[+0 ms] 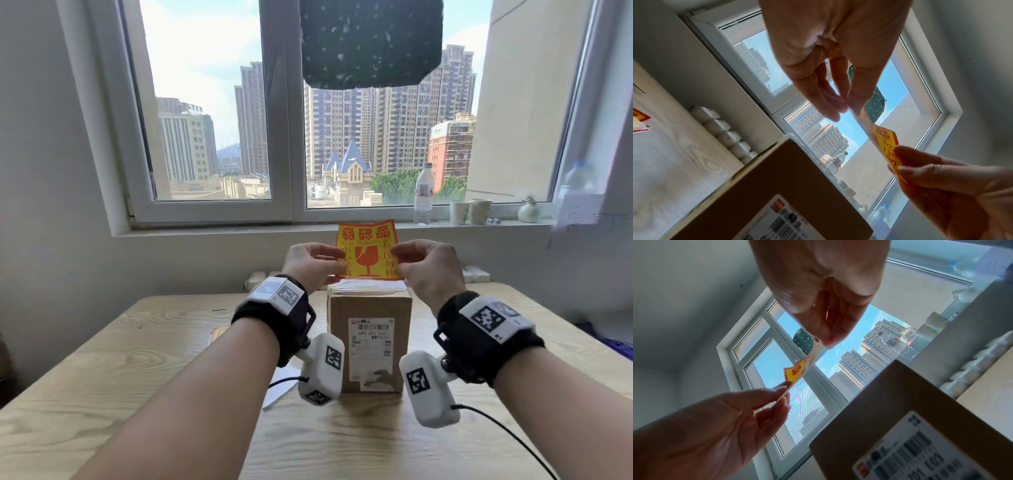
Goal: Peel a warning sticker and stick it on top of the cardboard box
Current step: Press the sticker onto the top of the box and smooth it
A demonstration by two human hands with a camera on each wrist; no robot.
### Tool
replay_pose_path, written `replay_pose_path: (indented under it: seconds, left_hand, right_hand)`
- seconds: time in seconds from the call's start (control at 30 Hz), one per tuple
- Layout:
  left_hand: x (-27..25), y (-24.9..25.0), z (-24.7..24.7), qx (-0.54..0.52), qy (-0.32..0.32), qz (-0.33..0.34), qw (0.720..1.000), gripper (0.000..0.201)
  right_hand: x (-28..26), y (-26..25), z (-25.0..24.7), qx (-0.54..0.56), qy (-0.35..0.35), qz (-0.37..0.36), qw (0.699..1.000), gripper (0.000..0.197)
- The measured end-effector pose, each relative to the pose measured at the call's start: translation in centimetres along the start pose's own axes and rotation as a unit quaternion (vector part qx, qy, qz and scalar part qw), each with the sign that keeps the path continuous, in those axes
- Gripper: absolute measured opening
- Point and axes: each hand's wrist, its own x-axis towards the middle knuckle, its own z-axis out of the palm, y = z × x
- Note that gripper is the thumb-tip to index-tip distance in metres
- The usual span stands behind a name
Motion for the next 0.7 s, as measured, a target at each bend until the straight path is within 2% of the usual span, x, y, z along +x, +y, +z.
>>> replay_pose_path:
  seconds: [0.17, 0.27, 0.3, 0.47, 0.7]
  left_hand:
    - [2.4, -0.4, 0.9, 0.044, 0.014, -0.01, 0.999, 0.028]
    - [3.4, -1.5, 1.3, 0.081, 0.028, -0.02, 0.996, 0.017]
    - [3.7, -1.9, 1.4, 0.098, 0.031, -0.022, 0.994, 0.012]
    - [4.5, -3.2, 1.5, 0.119, 0.038, -0.041, 0.991, 0.014]
    - [4.8, -3.8, 1.6, 0.16, 0.053, -0.039, 0.985, 0.015]
  right_hand:
    - [2.7, 1.1, -0.3, -0.025, -0.031, 0.016, 0.999, 0.031]
    - [3.4, 2.2, 0.0, -0.038, -0.067, 0.05, 0.996, 0.027]
    - [3.5, 2.7, 0.2, -0.044, -0.068, 0.061, 0.995, 0.025]
    - [3.9, 4.4, 1.2, -0.059, -0.059, 0.09, 0.992, 0.021]
    - [4.0, 4.6, 1.5, -0.088, -0.041, 0.093, 0.991, 0.019]
